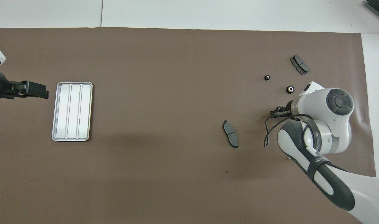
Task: Pick bearing gear from pile to tray
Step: 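Reach the right gripper to a small black bearing and grasp it, then lift the bearing with the right gripper toward the table center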
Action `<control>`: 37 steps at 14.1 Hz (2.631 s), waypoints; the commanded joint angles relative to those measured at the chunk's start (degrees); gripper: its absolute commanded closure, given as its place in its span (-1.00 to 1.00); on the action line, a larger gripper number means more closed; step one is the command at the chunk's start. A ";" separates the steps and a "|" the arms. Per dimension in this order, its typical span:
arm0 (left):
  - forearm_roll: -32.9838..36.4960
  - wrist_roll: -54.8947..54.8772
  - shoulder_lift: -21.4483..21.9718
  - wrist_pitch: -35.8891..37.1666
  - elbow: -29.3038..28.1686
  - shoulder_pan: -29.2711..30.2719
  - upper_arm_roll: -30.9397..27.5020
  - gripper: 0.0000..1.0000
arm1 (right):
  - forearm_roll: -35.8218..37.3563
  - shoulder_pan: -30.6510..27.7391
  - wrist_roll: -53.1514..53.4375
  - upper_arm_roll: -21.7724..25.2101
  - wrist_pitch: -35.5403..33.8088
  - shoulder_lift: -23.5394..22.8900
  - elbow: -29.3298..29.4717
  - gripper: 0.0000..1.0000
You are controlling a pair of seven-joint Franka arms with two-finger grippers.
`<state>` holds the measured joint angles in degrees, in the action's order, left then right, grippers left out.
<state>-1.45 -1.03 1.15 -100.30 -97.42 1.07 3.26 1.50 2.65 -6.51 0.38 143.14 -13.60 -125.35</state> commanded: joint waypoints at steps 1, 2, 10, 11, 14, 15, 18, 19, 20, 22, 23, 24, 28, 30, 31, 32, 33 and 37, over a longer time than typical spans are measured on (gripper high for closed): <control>0.57 -0.82 0.34 1.16 0.39 0.59 0.25 -1.00 | -0.80 -0.54 -2.01 -0.29 1.53 1.21 -1.92 -0.17; 0.57 -0.82 0.43 1.16 0.39 0.60 0.25 -1.00 | -0.80 -0.55 -2.01 -0.29 1.62 1.21 -1.92 -0.11; 0.57 -0.81 0.34 1.16 0.39 0.51 0.25 -1.00 | -0.80 -0.63 -2.10 -0.29 4.26 0.86 -1.83 -0.10; 0.57 -0.82 0.43 1.16 0.39 0.51 0.25 -1.00 | -0.71 -0.63 -2.10 -0.29 4.26 0.86 -1.83 -0.10; 0.57 -0.82 0.43 1.16 0.39 0.51 0.25 -1.00 | -0.80 -0.72 -2.01 -0.29 4.34 0.86 -1.83 -0.08; 0.57 -0.82 0.43 1.16 0.39 0.51 0.25 -1.00 | -0.80 -0.81 -2.10 -0.29 4.26 0.86 -1.83 -0.02; 0.57 -0.81 0.43 1.16 0.39 0.51 0.25 -1.00 | -0.80 -0.81 -2.10 -0.29 4.26 0.68 -1.83 0.63; 0.57 -0.82 0.43 1.16 0.39 0.51 0.25 -1.00 | -0.80 -0.81 -2.01 -0.29 4.26 0.59 -1.83 1.00; 0.57 -0.82 0.43 1.16 0.39 0.51 0.25 -1.00 | -0.80 -0.64 -1.66 -0.29 4.26 0.59 -1.83 1.00; 0.57 -0.82 0.43 1.16 0.39 0.51 0.25 -1.00 | -0.80 -0.55 -1.57 -0.29 4.00 0.51 -1.48 1.00; 0.57 -0.82 0.43 1.16 0.39 0.51 0.25 -1.00 | -0.80 -0.46 -1.05 -0.29 3.99 0.68 -1.22 1.00; 0.57 -0.82 0.34 1.16 0.39 0.51 0.25 -1.00 | -0.80 -0.37 0.69 -0.29 3.21 1.20 -0.34 1.00; 0.57 -0.82 0.43 1.16 0.39 0.60 0.25 -1.00 | -0.71 2.96 10.00 -0.38 -10.56 3.49 9.21 1.00; 0.57 -0.82 0.43 1.16 0.39 0.51 0.25 -1.00 | -0.71 6.73 17.28 -0.38 -16.11 2.71 15.19 1.00; 0.57 -0.82 0.43 1.16 0.39 0.51 0.25 -1.00 | -0.71 8.75 20.89 -0.38 -17.35 2.18 17.05 1.00; 0.57 -0.73 0.43 1.16 0.39 0.59 0.25 -1.00 | -0.80 10.77 24.06 -0.38 -17.36 2.09 18.02 1.00; 0.57 -0.81 0.34 1.16 0.39 0.60 0.25 -1.00 | -0.71 12.79 26.96 -0.38 -16.93 1.83 18.64 1.00; 0.57 -0.81 0.34 1.16 0.39 0.60 0.25 -1.00 | -0.89 22.81 42.86 -0.38 -15.96 -4.83 27.06 1.00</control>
<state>-1.45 -1.06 1.15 -100.30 -97.42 1.08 3.26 1.32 22.12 30.00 -0.13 127.02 -12.81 -104.62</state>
